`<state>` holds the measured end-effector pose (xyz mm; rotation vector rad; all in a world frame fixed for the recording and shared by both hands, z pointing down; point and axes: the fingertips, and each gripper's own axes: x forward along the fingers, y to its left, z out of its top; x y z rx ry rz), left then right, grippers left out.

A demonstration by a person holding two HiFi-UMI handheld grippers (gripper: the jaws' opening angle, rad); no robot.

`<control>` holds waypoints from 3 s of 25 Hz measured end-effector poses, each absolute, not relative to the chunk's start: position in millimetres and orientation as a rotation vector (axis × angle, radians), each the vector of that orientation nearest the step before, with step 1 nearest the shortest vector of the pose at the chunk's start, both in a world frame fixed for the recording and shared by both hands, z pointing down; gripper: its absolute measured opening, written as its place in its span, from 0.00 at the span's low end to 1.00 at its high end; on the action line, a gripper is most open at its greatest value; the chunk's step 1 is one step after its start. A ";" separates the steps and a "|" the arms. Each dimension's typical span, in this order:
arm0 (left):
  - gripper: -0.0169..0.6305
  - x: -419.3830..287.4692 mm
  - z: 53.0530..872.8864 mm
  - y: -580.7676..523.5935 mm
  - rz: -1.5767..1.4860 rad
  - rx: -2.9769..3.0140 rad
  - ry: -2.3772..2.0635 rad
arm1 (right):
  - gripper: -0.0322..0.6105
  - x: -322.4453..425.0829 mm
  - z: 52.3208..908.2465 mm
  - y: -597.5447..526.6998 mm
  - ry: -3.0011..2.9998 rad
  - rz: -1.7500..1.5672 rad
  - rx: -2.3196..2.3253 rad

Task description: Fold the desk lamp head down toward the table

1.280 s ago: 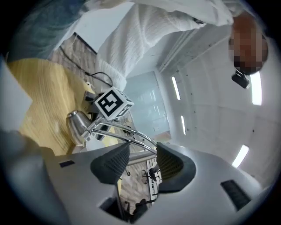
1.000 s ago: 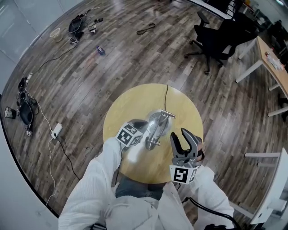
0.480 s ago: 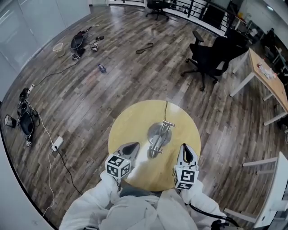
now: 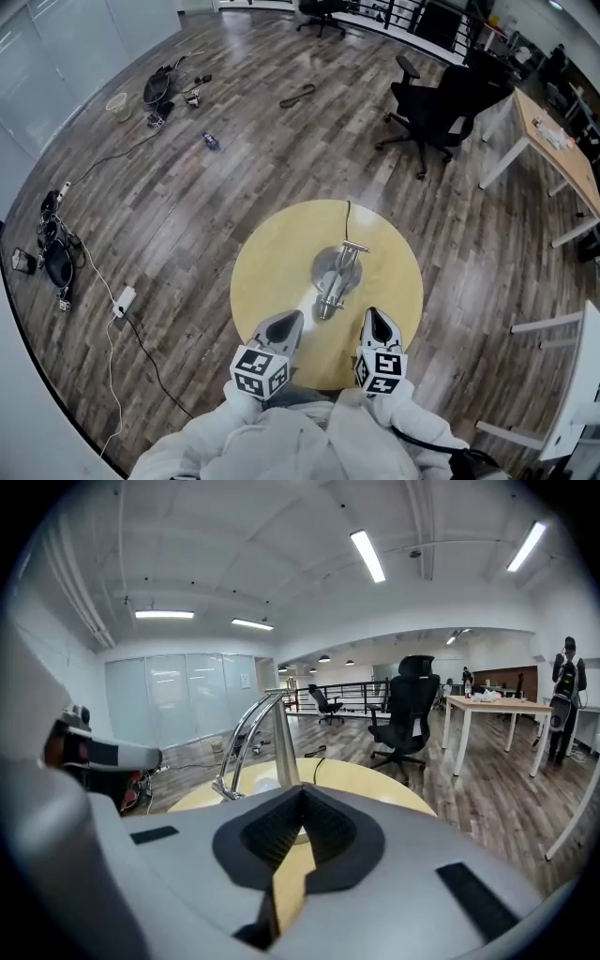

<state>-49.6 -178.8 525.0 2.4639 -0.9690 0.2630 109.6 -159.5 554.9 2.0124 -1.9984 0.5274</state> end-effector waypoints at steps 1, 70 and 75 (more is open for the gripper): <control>0.03 -48.4 517.5 -181.9 0.267 2.512 -0.971 | 0.07 111.0 551.4 -159.4 -2.004 0.520 2.026; 0.03 -42.6 447.4 175.4 0.194 2.500 -1.316 | 0.07 72.3 450.4 181.3 -2.311 0.209 1.911; 0.02 -42.4 448.4 171.7 0.201 2.498 -1.323 | 0.07 74.8 451.4 178.4 -2.309 0.210 1.919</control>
